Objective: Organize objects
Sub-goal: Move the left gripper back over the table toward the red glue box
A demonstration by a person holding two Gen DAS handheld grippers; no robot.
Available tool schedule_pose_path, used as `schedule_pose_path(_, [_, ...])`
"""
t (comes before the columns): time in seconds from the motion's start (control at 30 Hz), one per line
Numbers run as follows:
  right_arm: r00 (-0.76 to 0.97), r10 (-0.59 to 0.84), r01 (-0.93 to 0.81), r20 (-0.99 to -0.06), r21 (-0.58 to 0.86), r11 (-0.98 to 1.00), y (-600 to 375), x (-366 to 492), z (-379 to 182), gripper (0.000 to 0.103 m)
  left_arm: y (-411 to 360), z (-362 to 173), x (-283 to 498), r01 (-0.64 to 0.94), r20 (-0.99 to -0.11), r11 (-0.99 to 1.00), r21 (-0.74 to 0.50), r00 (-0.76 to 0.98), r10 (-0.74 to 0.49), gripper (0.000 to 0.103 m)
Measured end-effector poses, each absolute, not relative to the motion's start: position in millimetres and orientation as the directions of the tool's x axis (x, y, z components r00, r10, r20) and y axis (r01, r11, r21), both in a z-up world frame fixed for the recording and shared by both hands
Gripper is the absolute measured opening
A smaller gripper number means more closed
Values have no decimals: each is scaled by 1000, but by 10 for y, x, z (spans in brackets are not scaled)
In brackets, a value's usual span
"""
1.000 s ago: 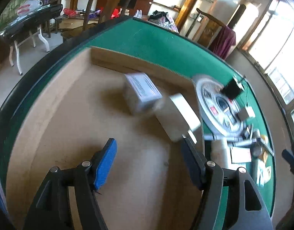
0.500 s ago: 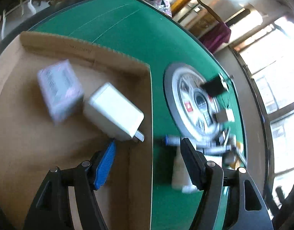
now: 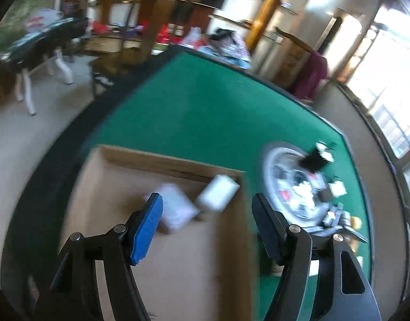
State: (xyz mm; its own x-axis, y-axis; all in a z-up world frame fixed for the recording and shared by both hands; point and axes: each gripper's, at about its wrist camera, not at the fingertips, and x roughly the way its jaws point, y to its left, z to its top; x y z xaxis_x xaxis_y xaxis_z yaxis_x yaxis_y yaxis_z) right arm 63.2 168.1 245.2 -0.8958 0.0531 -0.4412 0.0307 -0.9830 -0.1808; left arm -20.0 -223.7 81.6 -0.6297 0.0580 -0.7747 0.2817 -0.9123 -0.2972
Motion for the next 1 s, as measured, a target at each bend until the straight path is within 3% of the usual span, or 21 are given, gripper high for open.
schedule_pose_path(0.03, [-937,87,-3,-338,-242,-970,1633,738,2611,73,-2341,734,-182,312,-783,-902,-297,-620,43,63])
schedule_pose_path(0.07, [-964,82,-14,-252,-261,-965,1612,829,2731,94,-2409,649,-181,336,-794,-893,-300,-606,39,63])
schedule_pose_path(0.1, [-980,39,9,-197,-237,-972,1627,903,2817,103,-2454,562,-177,353,-805,-884,-306,-592,42,63])
schedule_pose_path(0.17, [-967,-89,122,-241,-126,-985,1702,888,2894,103,-2511,351,-228,381,-827,-864,-329,-559,68,63])
schedule_pose_path(0.23, [-867,-240,251,-436,33,-967,1757,670,2814,103,-2499,182,-292,394,-841,-852,-345,-534,93,63])
schedule_pose_path(0.27, [-837,-263,262,-480,71,-962,1766,621,2730,103,-2498,112,-334,400,-842,-841,-364,-527,114,63])
schedule_pose_path(0.47, [-792,-198,212,-578,43,-976,1752,621,2280,103,-2414,144,-542,338,-766,-790,-511,-596,240,63])
schedule_pose_path(0.57, [-769,-196,208,-608,51,-977,1789,616,2097,103,-2384,306,-526,305,-734,-798,-520,-637,235,63])
schedule_pose_path(0.7, [-738,-199,200,-645,73,-977,1843,513,1881,103,-2153,583,-362,255,-744,-871,-419,-646,169,64])
schedule_pose_path(0.9, [-706,-188,149,-683,117,-982,1921,438,1468,103,-1111,774,-162,-60,-771,-979,-193,-608,189,64])
schedule_pose_path(1.0, [-663,-213,116,-718,183,-976,2011,439,1239,103,-723,687,-157,-121,-788,-984,-128,-591,175,64])
